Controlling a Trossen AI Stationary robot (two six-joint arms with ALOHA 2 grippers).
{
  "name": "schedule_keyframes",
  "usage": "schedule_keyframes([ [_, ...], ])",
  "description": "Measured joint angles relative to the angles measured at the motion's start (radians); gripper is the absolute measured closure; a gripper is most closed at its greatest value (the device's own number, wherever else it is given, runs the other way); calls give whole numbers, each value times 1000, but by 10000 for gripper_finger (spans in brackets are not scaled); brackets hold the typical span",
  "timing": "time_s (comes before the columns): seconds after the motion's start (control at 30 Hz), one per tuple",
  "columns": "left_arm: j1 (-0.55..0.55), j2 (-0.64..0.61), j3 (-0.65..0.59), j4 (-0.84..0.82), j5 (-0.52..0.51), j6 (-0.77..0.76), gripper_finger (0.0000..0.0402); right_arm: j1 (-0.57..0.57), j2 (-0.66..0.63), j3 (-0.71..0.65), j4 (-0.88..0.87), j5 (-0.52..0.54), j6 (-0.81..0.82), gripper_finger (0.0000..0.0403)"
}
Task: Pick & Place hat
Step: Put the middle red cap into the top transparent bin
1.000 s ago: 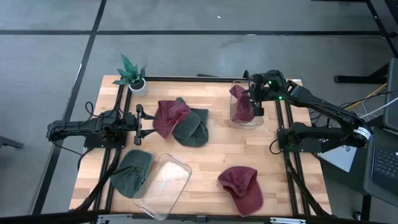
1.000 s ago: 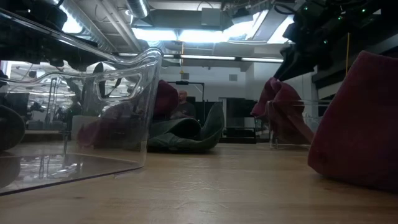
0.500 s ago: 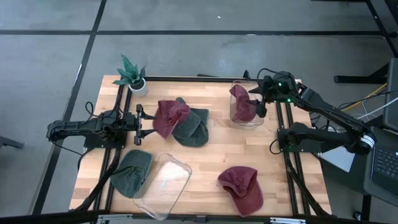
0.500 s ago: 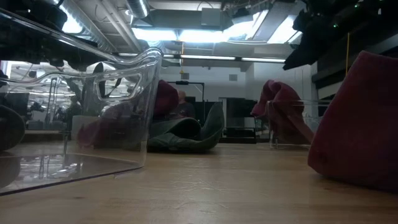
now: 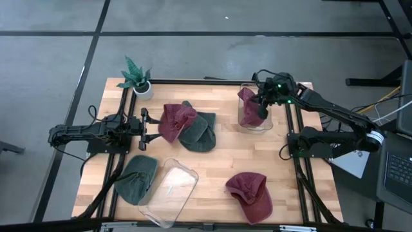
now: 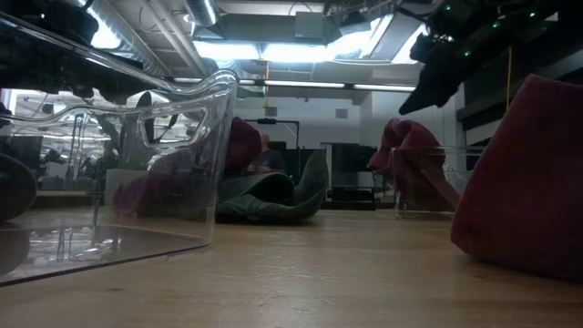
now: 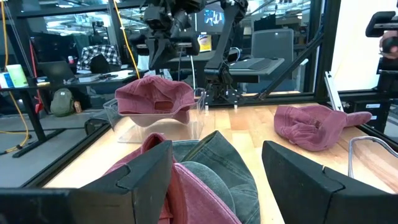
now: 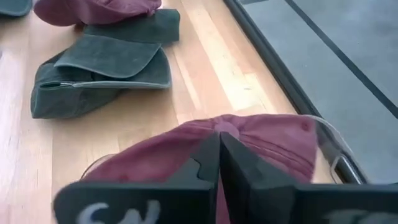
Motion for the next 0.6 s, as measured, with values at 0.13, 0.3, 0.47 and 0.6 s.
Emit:
schedule_keyframes([
  [0.13,0,0,0,0,0,0,156,16,36,0,1,36,-11,398],
  [0.3,0,0,0,0,0,0,156,29,98,0,-44,44,-22,398],
  [0.47,0,0,0,0,0,0,156,49,168,0,-87,76,-29,399],
  [0.6,0,0,0,0,0,0,156,63,194,0,-110,96,-33,399],
])
